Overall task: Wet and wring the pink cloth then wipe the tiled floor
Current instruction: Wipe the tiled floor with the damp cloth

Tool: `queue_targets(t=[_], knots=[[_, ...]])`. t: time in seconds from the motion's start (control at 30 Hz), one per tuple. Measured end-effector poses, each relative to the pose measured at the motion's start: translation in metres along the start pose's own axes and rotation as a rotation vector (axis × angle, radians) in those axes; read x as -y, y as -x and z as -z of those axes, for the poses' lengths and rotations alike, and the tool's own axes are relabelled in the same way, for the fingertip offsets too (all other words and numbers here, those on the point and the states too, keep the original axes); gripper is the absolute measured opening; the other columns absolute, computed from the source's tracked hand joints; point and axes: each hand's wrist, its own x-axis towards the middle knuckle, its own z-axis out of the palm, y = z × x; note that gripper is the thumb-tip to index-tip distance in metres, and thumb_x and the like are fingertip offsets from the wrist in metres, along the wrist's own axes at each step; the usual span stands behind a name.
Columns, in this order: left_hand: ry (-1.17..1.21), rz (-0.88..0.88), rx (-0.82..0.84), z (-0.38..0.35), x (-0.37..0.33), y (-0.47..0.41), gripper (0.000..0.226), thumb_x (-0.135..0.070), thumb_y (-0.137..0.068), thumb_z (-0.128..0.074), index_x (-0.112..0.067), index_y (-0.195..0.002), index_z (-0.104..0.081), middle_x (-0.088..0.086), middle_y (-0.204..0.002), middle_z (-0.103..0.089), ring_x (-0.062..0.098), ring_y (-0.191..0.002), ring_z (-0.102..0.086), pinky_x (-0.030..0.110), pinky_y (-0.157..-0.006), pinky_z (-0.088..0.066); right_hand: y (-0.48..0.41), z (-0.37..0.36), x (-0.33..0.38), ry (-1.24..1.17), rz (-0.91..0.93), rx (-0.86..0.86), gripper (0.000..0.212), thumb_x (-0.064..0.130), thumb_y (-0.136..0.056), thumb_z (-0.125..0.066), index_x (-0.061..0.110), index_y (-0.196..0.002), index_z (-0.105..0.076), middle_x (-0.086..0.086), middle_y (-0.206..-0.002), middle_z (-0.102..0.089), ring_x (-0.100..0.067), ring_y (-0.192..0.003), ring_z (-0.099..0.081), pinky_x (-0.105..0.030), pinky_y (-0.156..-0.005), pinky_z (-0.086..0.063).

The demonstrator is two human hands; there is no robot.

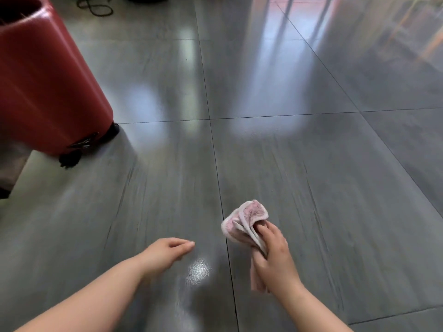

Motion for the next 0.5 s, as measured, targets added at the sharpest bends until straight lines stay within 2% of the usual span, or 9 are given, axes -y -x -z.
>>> queue_targets(t=[0.07,0.17,0.23,0.3,0.37,0.43,0.5], knots=[[0.298,0.013,0.169,-0.021,-0.024,0.009,0.02,-0.041,-0.087,-0.052,-0.023,-0.093,-0.059,-0.001,-0.11,-0.062,0.008,-0.089,-0.06,0.022,-0.073,-0.042,0.0,-0.001,0.025,-0.05,0.149,-0.026,0.055,0.019,-0.069,-0.043,0.021,-0.123,-0.053,0.003,-0.131,-0.041,-0.014,-0.118,-0.042,-0.005,-0.096,-0.02],[0.571,-0.156,0.289,-0.043,-0.055,0.014,0.039,-0.052,-0.079,-0.056,-0.025,-0.106,-0.06,-0.006,-0.101,-0.069,0.009,-0.092,-0.064,0.024,-0.079,-0.047,-0.003,-0.003,0.049,-0.029,0.346,-0.048,0.054,0.023,-0.068,-0.041,0.029,-0.121,-0.04,0.003,-0.128,-0.041,-0.012,-0.114,-0.038,0.001,-0.101,-0.014],[0.78,-0.253,0.244,-0.042,-0.076,0.02,0.043,-0.043,-0.067,-0.069,-0.019,-0.103,-0.063,-0.002,-0.089,-0.072,0.009,-0.083,-0.068,0.02,-0.072,-0.054,-0.008,0.004,0.061,-0.024,0.368,-0.077,0.051,0.024,-0.069,-0.04,0.028,-0.12,-0.039,0.01,-0.133,-0.042,-0.012,-0.114,-0.036,-0.001,-0.101,-0.012],[0.894,-0.308,0.157,-0.031,-0.099,0.035,0.033,-0.022,-0.066,-0.075,-0.014,-0.097,-0.065,-0.002,-0.076,-0.073,0.007,-0.069,-0.068,0.016,-0.061,-0.055,-0.011,0.02,0.08,-0.039,0.358,-0.093,0.05,0.026,-0.069,-0.041,0.03,-0.119,-0.037,0.013,-0.132,-0.037,-0.011,-0.115,-0.036,0.002,-0.1,-0.013],[0.935,-0.287,0.026,-0.014,-0.128,0.06,0.012,-0.007,-0.076,-0.064,-0.012,-0.087,-0.065,-0.004,-0.064,-0.072,0.005,-0.059,-0.067,0.013,-0.054,-0.054,-0.01,0.042,0.113,-0.06,0.388,-0.098,0.053,0.026,-0.068,-0.044,0.032,-0.12,-0.035,0.01,-0.131,-0.032,-0.012,-0.115,-0.037,0.003,-0.1,-0.015],[0.967,-0.238,-0.088,0.012,-0.158,0.094,0.011,-0.005,-0.083,-0.056,-0.012,-0.079,-0.064,-0.005,-0.055,-0.07,0.004,-0.051,-0.065,0.013,-0.05,-0.053,-0.004,0.067,0.159,-0.106,0.368,-0.059,0.061,0.03,-0.066,-0.046,0.039,-0.123,-0.028,0.01,-0.134,-0.03,-0.011,-0.119,-0.035,-0.003,-0.1,-0.019],[0.986,-0.217,-0.135,0.04,-0.187,0.137,0.013,-0.007,-0.085,-0.054,-0.012,-0.078,-0.063,-0.005,-0.052,-0.069,0.005,-0.049,-0.065,0.014,-0.051,-0.052,0.003,0.097,0.214,-0.19,0.224,0.027,0.076,0.042,-0.059,-0.049,0.044,-0.13,-0.022,0.012,-0.141,-0.024,-0.01,-0.126,-0.033,-0.009,-0.099,-0.026]])
